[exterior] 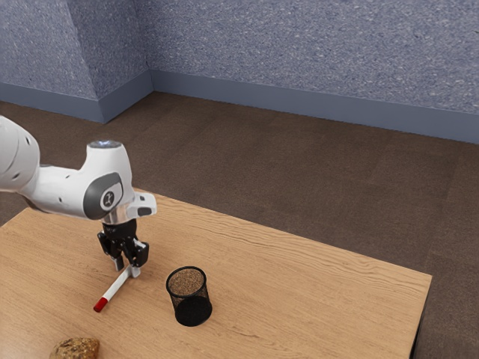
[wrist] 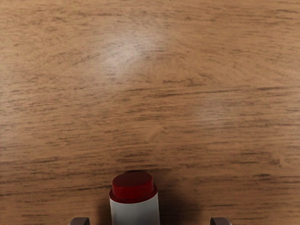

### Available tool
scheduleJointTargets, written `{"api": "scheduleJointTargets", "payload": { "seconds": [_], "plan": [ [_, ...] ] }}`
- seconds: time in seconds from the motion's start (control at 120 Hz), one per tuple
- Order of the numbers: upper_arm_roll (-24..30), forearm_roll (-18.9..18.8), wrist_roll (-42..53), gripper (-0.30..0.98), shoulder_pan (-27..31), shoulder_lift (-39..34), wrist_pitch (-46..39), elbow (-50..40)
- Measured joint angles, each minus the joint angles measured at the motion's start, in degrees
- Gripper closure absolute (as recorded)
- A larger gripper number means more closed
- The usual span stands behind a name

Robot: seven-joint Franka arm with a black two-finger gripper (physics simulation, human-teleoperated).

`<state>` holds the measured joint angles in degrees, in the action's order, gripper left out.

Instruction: Put the marker into the pen holder.

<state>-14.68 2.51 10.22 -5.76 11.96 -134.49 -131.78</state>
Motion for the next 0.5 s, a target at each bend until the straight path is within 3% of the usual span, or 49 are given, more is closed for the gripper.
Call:
{"api": "scheduleJointTargets", "payload": {
  "seconds": [0.3,0.5],
  "plan": [
    [0.00,-0.10,-0.27,0.68,0.00,0.00,-1.89,-0.80],
    [-0.04,-0.79,-1.26,0.74,-0.05,0.02,-2.52,-1.47]
  ]
}}
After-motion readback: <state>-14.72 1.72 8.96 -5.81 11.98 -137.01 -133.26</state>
